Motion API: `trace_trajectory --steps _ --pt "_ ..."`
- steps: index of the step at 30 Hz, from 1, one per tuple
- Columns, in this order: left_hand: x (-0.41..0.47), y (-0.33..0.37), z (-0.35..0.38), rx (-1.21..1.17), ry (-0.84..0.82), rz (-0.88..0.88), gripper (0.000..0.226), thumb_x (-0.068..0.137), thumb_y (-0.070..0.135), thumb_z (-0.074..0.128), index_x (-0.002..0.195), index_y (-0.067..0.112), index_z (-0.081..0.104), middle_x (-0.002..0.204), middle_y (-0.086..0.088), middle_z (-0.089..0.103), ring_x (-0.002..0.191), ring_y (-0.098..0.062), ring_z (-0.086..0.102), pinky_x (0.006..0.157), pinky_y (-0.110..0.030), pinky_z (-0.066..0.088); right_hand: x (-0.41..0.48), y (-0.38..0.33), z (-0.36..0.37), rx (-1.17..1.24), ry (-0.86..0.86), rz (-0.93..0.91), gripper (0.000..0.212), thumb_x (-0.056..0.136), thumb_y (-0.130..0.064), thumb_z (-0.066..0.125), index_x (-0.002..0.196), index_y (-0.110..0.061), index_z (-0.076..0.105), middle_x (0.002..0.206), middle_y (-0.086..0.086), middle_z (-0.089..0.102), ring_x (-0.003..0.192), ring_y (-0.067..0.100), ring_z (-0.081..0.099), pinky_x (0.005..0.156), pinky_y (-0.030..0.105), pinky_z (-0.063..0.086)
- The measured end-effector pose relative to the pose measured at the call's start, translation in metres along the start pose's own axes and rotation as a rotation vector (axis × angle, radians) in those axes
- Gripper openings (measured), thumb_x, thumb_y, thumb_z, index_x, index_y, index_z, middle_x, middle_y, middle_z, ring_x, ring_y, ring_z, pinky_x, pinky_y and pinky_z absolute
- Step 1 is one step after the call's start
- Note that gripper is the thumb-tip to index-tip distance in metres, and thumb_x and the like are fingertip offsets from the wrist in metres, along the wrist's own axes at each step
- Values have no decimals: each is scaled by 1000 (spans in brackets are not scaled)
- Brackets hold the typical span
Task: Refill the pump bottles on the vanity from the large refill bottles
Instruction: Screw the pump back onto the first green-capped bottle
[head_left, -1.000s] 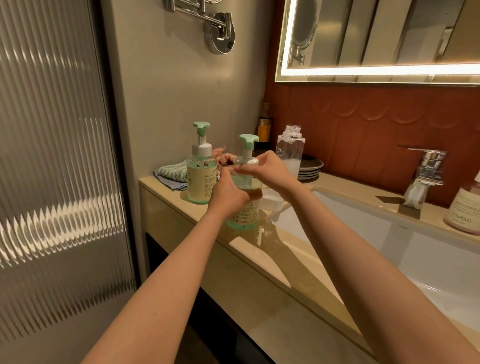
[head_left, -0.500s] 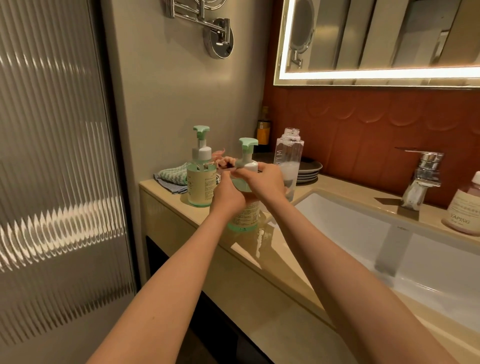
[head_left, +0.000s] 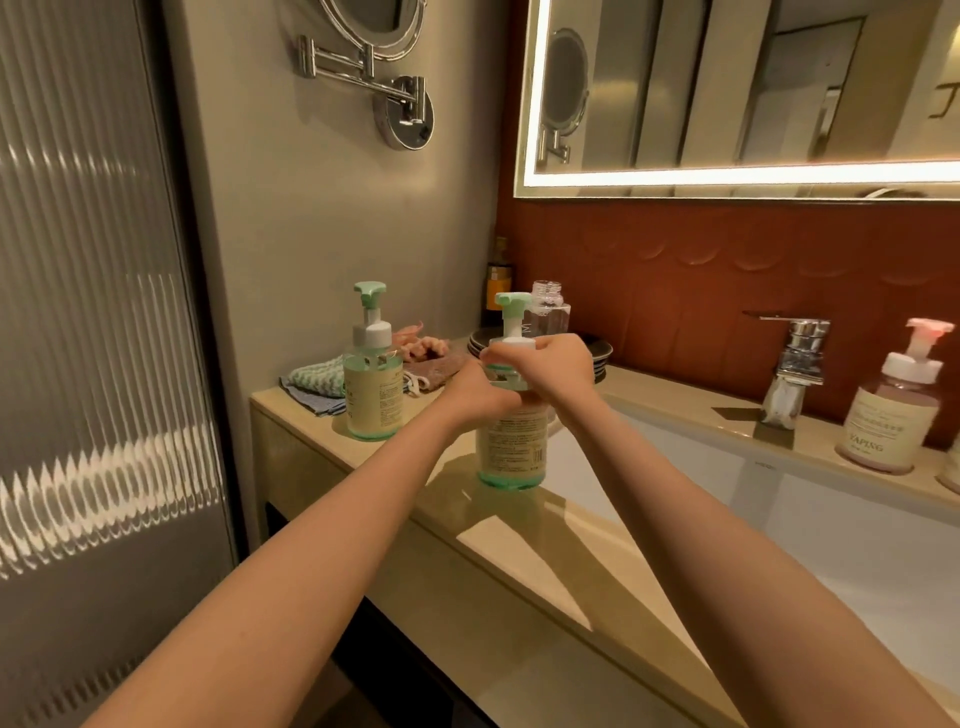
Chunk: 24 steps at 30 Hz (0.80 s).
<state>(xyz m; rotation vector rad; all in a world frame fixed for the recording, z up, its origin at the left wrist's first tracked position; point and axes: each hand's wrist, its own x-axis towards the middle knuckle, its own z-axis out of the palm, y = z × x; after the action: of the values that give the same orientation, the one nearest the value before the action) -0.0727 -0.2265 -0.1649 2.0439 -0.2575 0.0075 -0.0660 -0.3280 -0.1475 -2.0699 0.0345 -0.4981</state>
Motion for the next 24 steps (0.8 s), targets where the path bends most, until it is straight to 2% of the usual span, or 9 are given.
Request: trace_trajectory --steps 3,5,7,9,11,15,20,24 --pt "3 24 18 -13 -106 50 59 83 23 69 133 14 39 120 2 50 118 -12 43 97 -30 36 6 9 -28 -9 39 23 26 66 -42 76 65 -20 63 64 -6 60 66 7 58 57 22 48" --pt "7 37 33 -23 -166 81 60 83 21 69 135 16 40 124 -1 52 122 -15 44 98 -33 34 10 18 -46 8 68 52 25 67 -42 76 67 -20 64 66 -6 61 69 8 59 59 22 48" --pt "17 44 49 -12 -190 84 69 79 25 73 137 16 38 131 -4 51 127 -21 43 103 -40 34 13 26 -62 43 86 83 25 68 -41 76 74 -18 68 74 -4 64 77 12 61 65 25 50" --pt "27 48 65 -6 -160 80 80 73 30 78 138 14 33 129 -2 48 125 -20 43 105 -44 35 15 34 -76 86 101 114 31 68 -40 77 88 -16 71 83 -3 65 84 15 60 72 29 50" --pt "41 54 88 11 -151 89 94 65 39 82 138 12 29 132 -5 47 127 -25 43 105 -49 38 21 45 -94 120 128 151 36 68 -39 78 94 -16 71 89 -2 64 88 17 59 75 31 49" --pt "63 60 117 76 -126 63 112 53 53 82 138 12 23 136 -11 43 128 -30 41 103 -51 40 40 65 -114 83 138 176 30 66 -37 81 85 -20 65 89 -3 64 93 18 61 84 36 52" --pt "97 64 137 -30 -160 58 95 68 29 82 138 6 22 135 -10 44 127 -28 44 102 -44 42 77 83 -128 33 177 206 42 64 -41 81 96 -17 67 94 -1 65 95 18 62 87 38 53" --pt "134 71 145 39 -147 88 79 72 29 80 131 7 32 130 -9 49 122 -27 48 90 -37 44 112 98 -132 37 202 227 50 61 -45 82 100 -17 67 99 1 68 95 20 63 86 40 54"
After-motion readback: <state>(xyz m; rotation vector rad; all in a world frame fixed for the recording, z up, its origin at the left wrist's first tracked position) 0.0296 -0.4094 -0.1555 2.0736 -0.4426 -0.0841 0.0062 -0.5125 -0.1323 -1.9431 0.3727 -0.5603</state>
